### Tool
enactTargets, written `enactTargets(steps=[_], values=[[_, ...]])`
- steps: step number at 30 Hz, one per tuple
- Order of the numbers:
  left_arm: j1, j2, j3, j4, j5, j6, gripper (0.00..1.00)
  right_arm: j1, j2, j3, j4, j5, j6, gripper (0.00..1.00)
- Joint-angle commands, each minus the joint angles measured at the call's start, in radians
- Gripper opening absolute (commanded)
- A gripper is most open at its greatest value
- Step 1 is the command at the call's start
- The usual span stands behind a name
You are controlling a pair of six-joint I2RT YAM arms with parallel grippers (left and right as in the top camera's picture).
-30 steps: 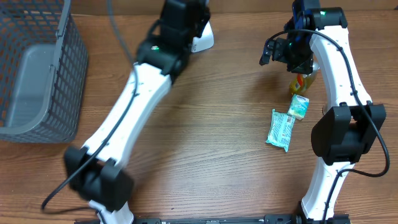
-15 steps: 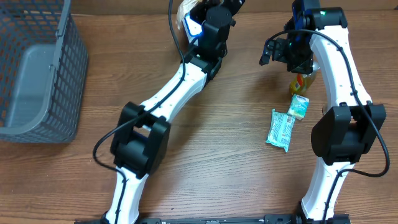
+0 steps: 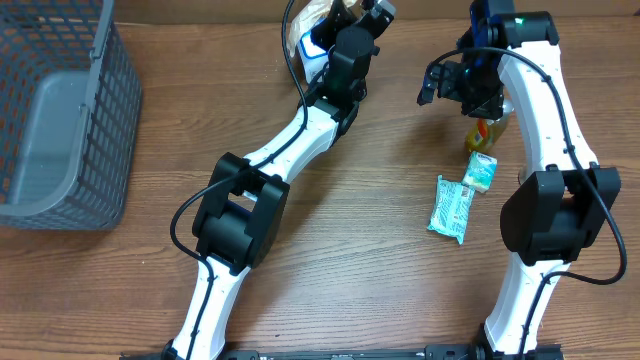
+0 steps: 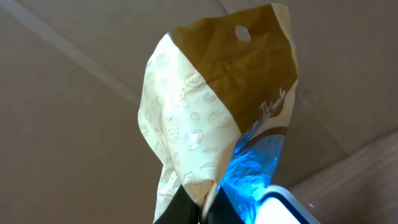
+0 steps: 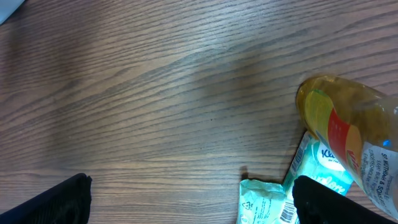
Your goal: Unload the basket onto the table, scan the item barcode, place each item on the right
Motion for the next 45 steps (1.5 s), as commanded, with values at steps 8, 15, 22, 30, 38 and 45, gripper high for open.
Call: enactTargets(steps=[8, 15, 22, 30, 38, 45], values=[[0.005, 0.01, 0.015, -0.122, 0.02, -0.309, 0.04, -0.001, -0.018, 0.025, 0.003, -0.006, -0.005, 1.0], [0.005, 0.01, 0.015, -0.12, 0.061, -0.37, 0.04, -0.001, -0.018, 0.025, 0.003, -0.006, -0.005, 1.0], [0.023, 0.01, 0.015, -0.008, 0.129, -0.269, 0.04, -0.001, -0.018, 0.025, 0.003, -0.006, -0.005, 1.0], [0.024, 0.011, 0.015, -0.146, 0.212, -0.298, 0.04, -0.001, -0.018, 0.025, 0.003, -0.006, -0.005, 1.0], [0.027, 0.011, 0.015, -0.117, 0.23, -0.387, 0.04, -0.001, -0.018, 0.025, 0.003, -0.006, -0.005, 1.0], [0.05, 0.011, 0.015, -0.061, 0.351, -0.228, 0.05, -0.001, -0.018, 0.025, 0.003, -0.006, -0.005, 1.0]])
